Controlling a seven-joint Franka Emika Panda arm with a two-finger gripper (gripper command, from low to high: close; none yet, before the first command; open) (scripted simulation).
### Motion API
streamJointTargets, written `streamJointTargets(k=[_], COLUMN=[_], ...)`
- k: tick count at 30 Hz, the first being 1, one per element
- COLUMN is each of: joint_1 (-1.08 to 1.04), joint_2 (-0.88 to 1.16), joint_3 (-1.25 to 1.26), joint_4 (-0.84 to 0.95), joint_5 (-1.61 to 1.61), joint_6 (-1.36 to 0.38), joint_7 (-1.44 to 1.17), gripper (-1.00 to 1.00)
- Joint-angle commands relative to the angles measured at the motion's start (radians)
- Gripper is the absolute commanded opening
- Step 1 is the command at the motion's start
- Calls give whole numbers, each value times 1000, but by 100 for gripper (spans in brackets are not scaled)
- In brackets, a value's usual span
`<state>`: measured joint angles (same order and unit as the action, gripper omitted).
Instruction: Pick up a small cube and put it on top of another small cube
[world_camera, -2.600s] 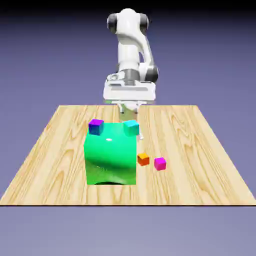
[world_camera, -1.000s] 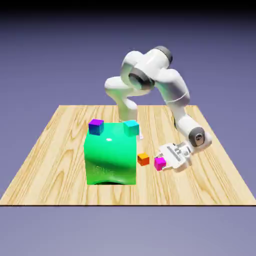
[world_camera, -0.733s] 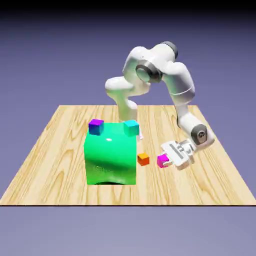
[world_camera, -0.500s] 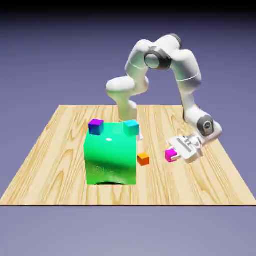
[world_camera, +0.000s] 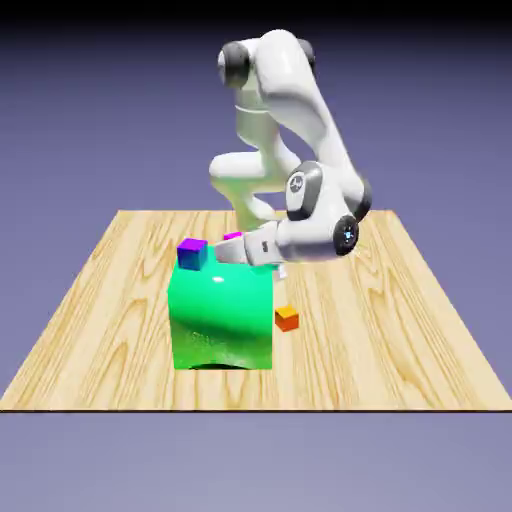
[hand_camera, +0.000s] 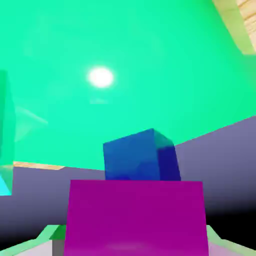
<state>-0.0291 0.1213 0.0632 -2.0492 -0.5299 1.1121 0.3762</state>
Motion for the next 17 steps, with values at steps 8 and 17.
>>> streamJointTargets(k=[8, 17], joint_1=[-65, -36], joint_2=[-51, 7], joint_3=[-63, -37], joint_4=[-191, -10], joint_5=[-4, 16], joint_6=[107, -22], joint_7=[-7, -33], gripper=[-100, 100])
